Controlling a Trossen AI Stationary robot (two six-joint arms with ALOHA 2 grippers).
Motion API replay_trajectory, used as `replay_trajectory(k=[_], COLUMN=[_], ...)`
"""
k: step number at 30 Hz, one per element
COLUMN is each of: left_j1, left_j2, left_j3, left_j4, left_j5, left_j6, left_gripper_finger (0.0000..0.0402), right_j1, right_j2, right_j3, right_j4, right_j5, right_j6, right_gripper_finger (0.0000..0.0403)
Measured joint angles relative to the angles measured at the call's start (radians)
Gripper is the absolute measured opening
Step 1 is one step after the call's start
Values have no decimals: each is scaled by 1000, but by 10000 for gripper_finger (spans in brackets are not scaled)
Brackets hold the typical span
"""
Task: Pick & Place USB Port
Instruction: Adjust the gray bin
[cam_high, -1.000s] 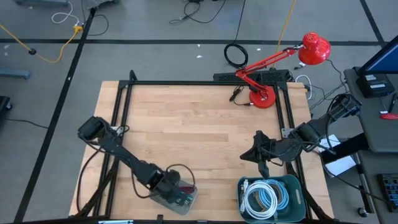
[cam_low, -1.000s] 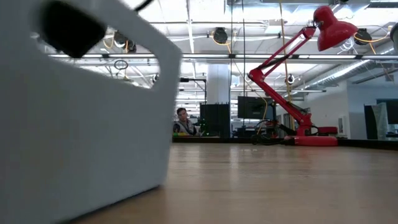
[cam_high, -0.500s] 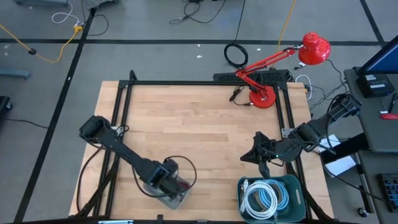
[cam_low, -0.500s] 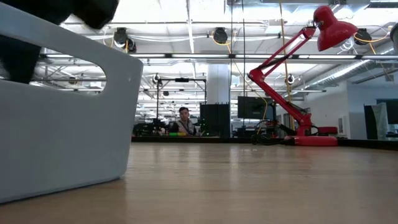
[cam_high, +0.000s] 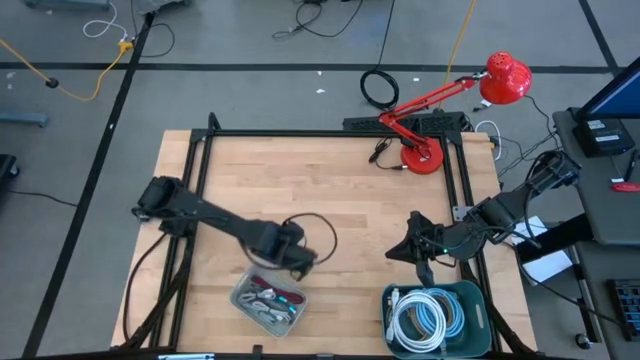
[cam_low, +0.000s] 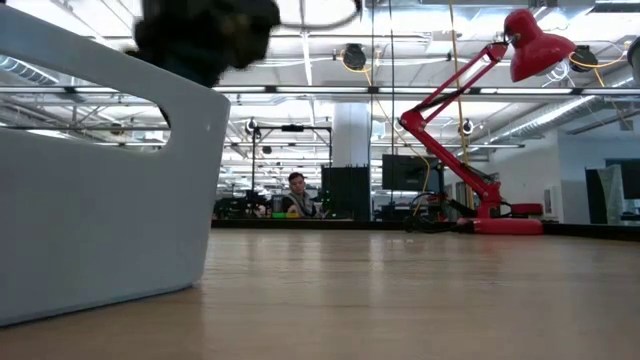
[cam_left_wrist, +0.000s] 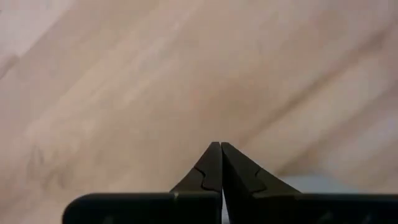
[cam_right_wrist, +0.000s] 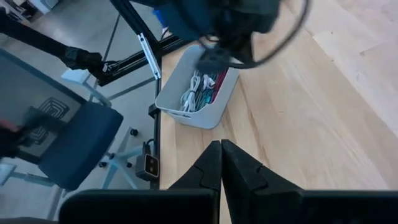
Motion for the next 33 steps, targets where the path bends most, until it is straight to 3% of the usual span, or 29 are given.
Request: replay_trajectory(k=[6,13,23,33], left_j1=[33,-46,-185,-227], left_j2=[0,1,1,0], left_j3=[-120,-185,-186,-186], left_j4=[85,151,220,132], left_j5=[130,230,236,252], left_j6=[32,-54,-242,-383], left_gripper_finger=[0,0,0,0], right_j1=[48,94,99,99], right_j2=[0,0,0,0], right_j3=[0,0,0,0], right_j4=[-8,-50,-50,-35], right_j5=[-1,49,56,56], right_j6=[24,62,57,56], right_gripper_finger=[0,0,0,0])
